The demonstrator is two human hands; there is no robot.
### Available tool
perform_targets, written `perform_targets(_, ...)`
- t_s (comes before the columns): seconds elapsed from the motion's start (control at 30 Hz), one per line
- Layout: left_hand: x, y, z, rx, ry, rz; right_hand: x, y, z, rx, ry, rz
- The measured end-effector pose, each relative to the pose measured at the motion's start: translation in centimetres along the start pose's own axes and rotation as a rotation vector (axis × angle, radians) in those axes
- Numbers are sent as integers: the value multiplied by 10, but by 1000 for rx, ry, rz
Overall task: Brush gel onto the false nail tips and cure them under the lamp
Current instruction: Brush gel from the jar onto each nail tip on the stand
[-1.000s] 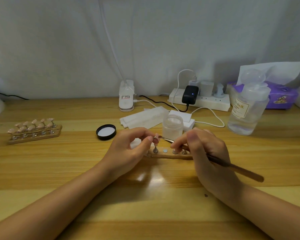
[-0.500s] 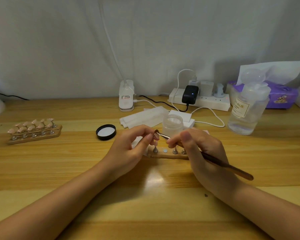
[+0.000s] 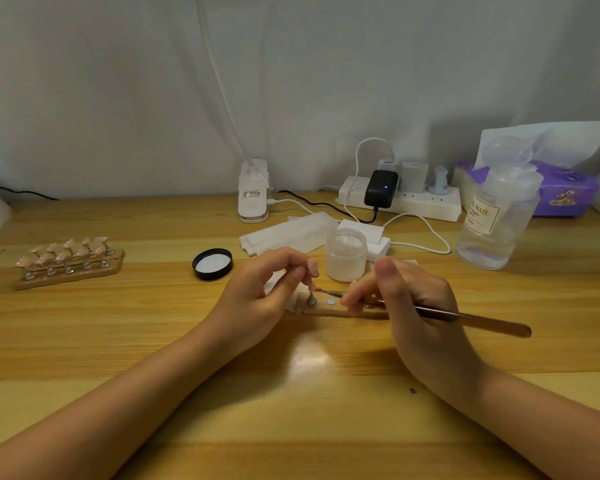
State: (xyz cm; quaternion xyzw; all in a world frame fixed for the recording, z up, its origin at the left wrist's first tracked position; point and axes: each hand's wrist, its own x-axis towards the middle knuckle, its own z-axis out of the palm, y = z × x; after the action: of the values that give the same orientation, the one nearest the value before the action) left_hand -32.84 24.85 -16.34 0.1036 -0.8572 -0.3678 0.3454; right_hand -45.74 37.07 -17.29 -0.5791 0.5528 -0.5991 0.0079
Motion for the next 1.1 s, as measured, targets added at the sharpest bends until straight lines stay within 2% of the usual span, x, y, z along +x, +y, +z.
perform_targets(0.13, 0, -1, 0, 8, 6, 12, -1, 0, -1, 1, 44, 6)
perform_targets(0.3, 0, -2, -1, 30, 20, 41, 2, -2, 1, -34, 8, -47)
perform_targets(0.43, -1, -2, -1, 12, 53, 41, -1, 0, -2, -50, 54, 20)
perform_targets(0.63, -1, 2, -1, -13, 80, 70, 2, -6, 1, -93, 4, -103)
perform_targets(0.77, -1, 1, -1, -17, 113, 51, 4, -3, -2, 80, 31, 129)
perform_targets(0.83, -1, 1, -2, -22, 119, 52, 3, -1, -3, 116, 58, 167)
perform_targets(1.0, -1, 0, -2, -28, 138, 51, 2, -5, 1, -82, -20, -81)
perform_targets(1.1, 0, 0, -1, -24, 156, 58, 2, -3, -1, -43, -10, -28)
